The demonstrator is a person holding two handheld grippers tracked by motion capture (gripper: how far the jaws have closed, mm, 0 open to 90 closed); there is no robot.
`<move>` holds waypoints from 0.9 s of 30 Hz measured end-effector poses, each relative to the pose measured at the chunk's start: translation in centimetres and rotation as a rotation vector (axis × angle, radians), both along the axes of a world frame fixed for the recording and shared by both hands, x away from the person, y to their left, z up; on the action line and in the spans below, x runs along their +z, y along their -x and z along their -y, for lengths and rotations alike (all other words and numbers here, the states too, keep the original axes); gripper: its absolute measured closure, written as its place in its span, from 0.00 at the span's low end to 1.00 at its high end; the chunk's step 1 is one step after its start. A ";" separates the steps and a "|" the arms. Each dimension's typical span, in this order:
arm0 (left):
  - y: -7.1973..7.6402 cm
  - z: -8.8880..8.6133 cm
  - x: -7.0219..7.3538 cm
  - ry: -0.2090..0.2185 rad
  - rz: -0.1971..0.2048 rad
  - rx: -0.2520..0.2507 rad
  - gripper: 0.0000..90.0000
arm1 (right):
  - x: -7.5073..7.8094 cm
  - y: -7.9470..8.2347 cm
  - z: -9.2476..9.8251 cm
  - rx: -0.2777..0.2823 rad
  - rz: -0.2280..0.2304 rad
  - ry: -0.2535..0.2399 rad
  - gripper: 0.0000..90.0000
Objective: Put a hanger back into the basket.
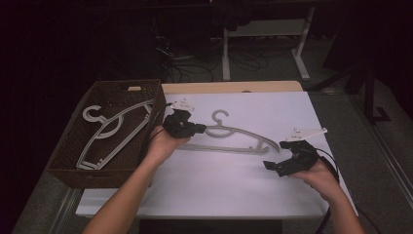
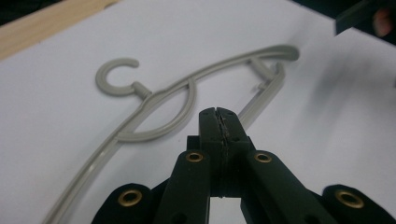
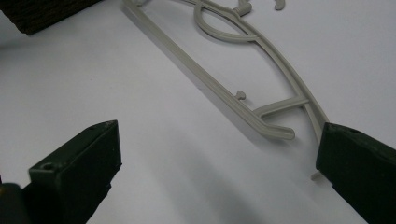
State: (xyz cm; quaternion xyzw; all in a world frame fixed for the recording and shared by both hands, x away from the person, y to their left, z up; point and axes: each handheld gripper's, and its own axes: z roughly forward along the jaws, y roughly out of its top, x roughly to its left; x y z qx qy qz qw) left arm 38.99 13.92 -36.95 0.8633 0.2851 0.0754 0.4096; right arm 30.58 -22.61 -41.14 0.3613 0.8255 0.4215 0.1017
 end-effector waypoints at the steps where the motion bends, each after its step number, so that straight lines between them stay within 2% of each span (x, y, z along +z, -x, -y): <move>1: -0.2 0.1 -0.7 -0.005 -0.013 0.006 1.00 | 0.0 0.0 0.0 0.000 -0.001 0.000 0.00; 4: -0.8 0.4 -2.4 -0.032 -0.030 0.025 1.00 | 0.0 0.0 0.0 0.001 -0.002 0.001 0.00; 7: -1.5 0.3 -4.0 -0.041 -0.044 0.053 1.00 | 0.0 0.0 0.1 0.003 -0.001 0.001 0.00; 10: -2.2 0.4 -5.4 -0.076 -0.031 0.076 1.00 | -0.1 0.0 0.0 0.004 -0.004 0.001 0.00; 14: -3.0 0.4 -6.7 -0.125 -0.052 0.097 1.00 | -0.1 -0.1 -0.1 0.010 -0.002 0.006 0.00; 16: -3.1 0.5 -7.0 -0.139 -0.054 0.097 1.00 | -0.1 -0.1 -0.1 0.011 -0.002 0.006 0.00; 20: -3.2 0.6 -7.6 -0.201 -0.068 0.080 1.00 | -0.1 0.0 0.0 0.008 -0.003 0.003 0.00; 27: -2.7 0.7 -7.8 -0.201 -0.113 0.041 1.00 | -0.1 -0.1 -0.1 0.013 -0.001 0.006 0.00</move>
